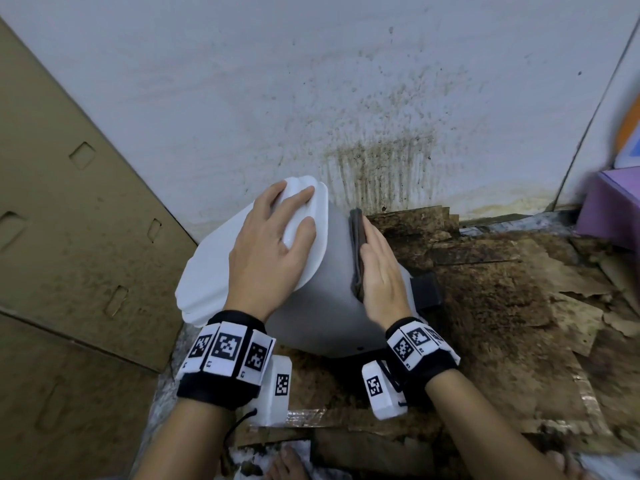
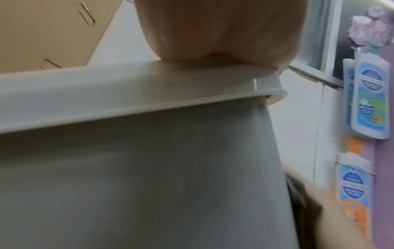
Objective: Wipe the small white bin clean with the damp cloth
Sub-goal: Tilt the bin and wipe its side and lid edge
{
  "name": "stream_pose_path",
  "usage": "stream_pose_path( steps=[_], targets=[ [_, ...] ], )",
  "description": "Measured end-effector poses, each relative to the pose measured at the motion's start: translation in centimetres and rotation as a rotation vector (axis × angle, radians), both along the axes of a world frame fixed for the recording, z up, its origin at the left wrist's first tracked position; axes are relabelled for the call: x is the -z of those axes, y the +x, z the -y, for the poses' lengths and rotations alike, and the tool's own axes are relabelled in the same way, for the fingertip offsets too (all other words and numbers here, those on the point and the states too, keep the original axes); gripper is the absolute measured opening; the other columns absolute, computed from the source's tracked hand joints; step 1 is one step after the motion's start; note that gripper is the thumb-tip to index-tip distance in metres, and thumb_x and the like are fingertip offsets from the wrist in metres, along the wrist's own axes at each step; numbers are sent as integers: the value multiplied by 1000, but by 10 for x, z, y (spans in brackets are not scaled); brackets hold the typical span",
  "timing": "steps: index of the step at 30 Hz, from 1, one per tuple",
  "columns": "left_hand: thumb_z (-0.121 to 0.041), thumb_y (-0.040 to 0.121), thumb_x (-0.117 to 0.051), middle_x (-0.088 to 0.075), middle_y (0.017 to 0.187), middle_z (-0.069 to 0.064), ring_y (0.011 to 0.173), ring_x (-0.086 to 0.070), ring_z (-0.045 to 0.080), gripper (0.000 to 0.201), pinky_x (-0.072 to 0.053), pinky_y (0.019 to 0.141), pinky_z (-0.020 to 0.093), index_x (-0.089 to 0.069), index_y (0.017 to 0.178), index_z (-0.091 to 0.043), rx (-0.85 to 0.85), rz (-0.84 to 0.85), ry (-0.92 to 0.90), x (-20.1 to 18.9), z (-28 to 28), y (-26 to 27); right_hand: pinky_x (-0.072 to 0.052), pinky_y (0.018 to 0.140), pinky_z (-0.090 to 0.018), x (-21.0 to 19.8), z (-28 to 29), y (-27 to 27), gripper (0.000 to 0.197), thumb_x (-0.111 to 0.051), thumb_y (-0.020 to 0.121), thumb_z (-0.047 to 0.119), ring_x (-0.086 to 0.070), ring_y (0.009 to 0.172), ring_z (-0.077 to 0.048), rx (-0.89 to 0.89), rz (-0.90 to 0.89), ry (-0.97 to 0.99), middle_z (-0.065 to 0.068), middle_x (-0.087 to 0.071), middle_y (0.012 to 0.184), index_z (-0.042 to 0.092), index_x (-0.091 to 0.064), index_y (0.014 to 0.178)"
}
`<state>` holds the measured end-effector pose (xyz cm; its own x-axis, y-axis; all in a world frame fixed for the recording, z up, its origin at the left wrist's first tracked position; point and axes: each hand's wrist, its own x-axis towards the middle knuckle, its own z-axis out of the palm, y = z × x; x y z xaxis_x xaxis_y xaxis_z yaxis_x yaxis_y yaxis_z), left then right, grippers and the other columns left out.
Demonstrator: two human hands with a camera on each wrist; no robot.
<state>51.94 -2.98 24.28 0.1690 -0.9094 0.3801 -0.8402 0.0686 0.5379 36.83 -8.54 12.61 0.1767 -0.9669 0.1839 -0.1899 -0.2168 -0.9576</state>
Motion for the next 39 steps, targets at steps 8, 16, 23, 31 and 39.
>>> stream_pose_path(
  steps=[8,16,23,31,39],
  targets=[
    [-46,98,-41,-38,151,-22,138,-38,0,40,-39,95,34,-54,135,-50,-27,-32,-25,0,-2,11,-9,125,-31,22,0,-12,61,-18,98,39,-15,149,0,56,-57,154,13,-22,164,29,-24,158],
    [-44,98,-41,-38,154,-20,140,-36,2,42,-32,97,28,-54,138,-46,-29,-17,-26,0,-7,10,-13,125,-38,-11,-6,14,58,-14,101,45,-18,149,-2,132,38,181,16,-26,161,35,-28,156],
    [-44,100,-42,-36,155,-18,141,-36,3,42,-31,99,26,-53,140,-44,-12,11,-16,2,-6,5,-15,124,-40,-60,-12,44,53,-11,107,45,-15,149,3,-34,89,-84,18,-23,163,33,-21,158],
    [-47,97,-41,-38,153,-19,140,-37,2,44,-34,97,29,-54,138,-46,-22,-33,-15,0,-5,13,-15,125,-38,-18,8,21,53,-19,107,36,-16,149,2,-79,-37,-124,14,-22,164,25,-21,159],
    [-46,95,-41,-39,152,-22,140,-37,0,42,-35,102,31,-55,135,-49,-16,-73,-23,-1,-4,18,-16,124,-37,30,16,-16,49,-24,108,30,-23,148,-7,34,-106,176,6,-30,161,21,-28,157]
  ],
)
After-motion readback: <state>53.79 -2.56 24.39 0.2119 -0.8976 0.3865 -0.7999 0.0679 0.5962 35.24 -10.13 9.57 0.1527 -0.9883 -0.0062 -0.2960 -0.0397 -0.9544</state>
